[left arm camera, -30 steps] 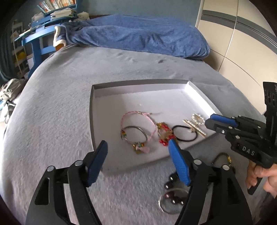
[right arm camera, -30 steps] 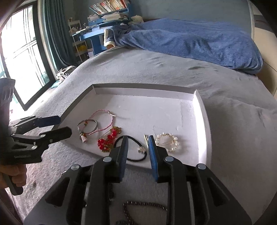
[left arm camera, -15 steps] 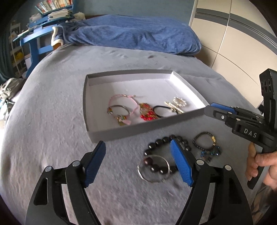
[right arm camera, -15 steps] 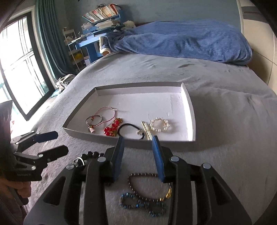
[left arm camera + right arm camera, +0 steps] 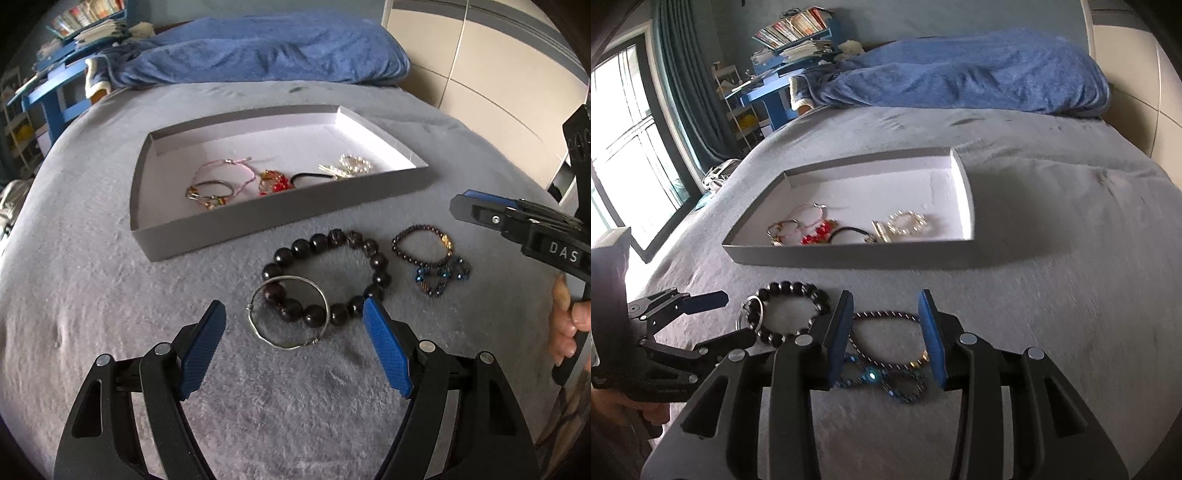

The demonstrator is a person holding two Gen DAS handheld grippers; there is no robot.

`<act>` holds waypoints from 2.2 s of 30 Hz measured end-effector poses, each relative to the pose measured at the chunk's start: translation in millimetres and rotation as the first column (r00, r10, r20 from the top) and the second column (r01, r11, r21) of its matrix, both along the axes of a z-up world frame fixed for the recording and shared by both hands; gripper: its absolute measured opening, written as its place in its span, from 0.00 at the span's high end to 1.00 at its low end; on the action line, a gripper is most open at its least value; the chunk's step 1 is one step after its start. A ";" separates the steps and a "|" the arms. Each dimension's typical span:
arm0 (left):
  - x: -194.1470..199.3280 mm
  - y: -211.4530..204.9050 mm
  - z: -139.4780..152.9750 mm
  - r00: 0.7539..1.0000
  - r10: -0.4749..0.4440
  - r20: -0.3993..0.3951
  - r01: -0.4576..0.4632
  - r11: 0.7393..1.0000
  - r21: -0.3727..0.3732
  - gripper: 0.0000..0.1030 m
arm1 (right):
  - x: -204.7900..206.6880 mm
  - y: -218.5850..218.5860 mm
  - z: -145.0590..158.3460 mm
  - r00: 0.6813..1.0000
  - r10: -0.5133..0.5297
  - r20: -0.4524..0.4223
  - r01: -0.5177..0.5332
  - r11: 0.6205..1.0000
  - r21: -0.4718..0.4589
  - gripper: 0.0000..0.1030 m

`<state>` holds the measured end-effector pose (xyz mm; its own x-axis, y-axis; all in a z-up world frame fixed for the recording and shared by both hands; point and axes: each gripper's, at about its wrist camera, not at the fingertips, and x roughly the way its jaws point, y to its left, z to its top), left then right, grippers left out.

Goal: Organize jewelry
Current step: 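Withdraw both grippers from the tray toward the remaining bracelets, then grasp the second silver bangle with the left gripper while the right grasps the blue beaded bracelet, then lift the bangle with the left gripper while the right gripper lifts the blue bracelet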

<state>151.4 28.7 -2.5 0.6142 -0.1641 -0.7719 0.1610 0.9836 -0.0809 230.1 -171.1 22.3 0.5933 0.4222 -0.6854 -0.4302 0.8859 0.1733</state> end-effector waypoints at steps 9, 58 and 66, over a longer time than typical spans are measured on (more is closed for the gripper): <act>1.1 -1.7 -12.0 0.999 -0.023 -0.028 0.024 1.000 0.020 0.35 | -10.9 -15.9 -13.9 0.999 -0.014 -0.029 0.014 1.000 -0.012 0.64; 21.2 15.9 -8.0 0.999 0.024 0.023 -0.021 0.993 -0.115 0.51 | -28.0 -11.2 -30.3 0.997 0.067 -0.050 -0.071 0.994 -0.087 0.94; 6.3 5.5 8.2 0.997 -0.016 0.082 0.019 0.999 -0.030 0.51 | -31.5 -17.6 -6.3 0.998 0.054 0.014 -0.054 0.999 -0.007 1.00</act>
<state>157.7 34.2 5.7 0.6717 -0.1986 -0.7137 0.1858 0.9778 -0.0972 198.7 -188.7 16.0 0.5798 0.4495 -0.6796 -0.4797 0.8625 0.1612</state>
